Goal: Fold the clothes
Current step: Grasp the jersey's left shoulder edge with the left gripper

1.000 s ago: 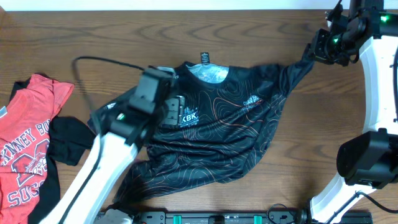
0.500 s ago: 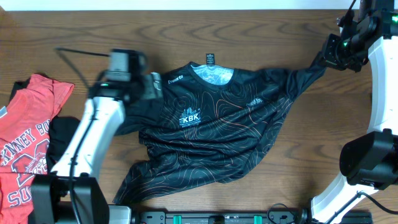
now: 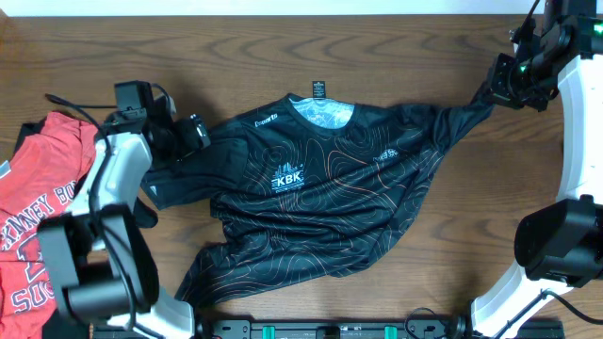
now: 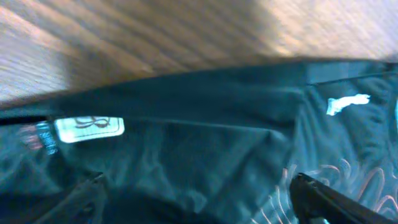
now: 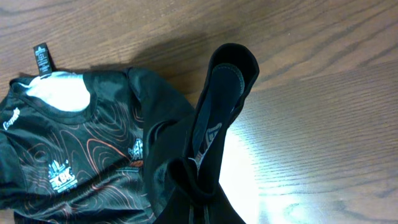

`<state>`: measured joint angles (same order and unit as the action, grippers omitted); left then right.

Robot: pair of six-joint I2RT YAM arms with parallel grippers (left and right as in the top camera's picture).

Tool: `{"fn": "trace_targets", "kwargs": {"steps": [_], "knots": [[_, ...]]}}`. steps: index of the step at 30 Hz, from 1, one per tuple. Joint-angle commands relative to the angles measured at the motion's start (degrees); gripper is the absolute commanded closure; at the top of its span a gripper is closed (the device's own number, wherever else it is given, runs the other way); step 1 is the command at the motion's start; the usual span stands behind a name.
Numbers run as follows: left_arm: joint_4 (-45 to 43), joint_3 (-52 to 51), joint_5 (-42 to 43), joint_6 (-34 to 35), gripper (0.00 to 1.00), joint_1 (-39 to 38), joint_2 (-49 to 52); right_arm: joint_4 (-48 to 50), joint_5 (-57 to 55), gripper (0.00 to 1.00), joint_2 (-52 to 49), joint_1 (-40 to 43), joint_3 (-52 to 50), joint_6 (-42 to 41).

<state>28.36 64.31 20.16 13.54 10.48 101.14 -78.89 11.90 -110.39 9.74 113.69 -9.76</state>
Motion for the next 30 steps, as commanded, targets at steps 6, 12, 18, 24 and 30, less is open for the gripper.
{"fn": "trace_targets", "kwargs": {"steps": [6,12,18,24,30], "knots": [[-2.1,0.4,1.5,-0.1,0.05,4.7,3.0,-0.8,-0.5,0.99,0.3,0.3,1.3,1.7],[-2.1,0.4,1.2,-0.2,0.09,7.0,3.8,-0.6,-0.5,0.99,0.3,0.3,1.3,1.7],[-2.1,0.4,1.0,-0.2,0.09,7.1,7.3,-0.6,-0.5,0.99,0.3,0.3,1.3,1.7],[-2.6,0.4,1.0,-0.2,0.09,7.1,12.1,-0.6,-0.5,0.99,0.3,0.3,1.3,2.2],[-4.5,0.4,2.0,-0.1,0.44,6.7,15.5,-0.6,-0.5,0.99,0.3,0.3,1.3,2.2]]}}
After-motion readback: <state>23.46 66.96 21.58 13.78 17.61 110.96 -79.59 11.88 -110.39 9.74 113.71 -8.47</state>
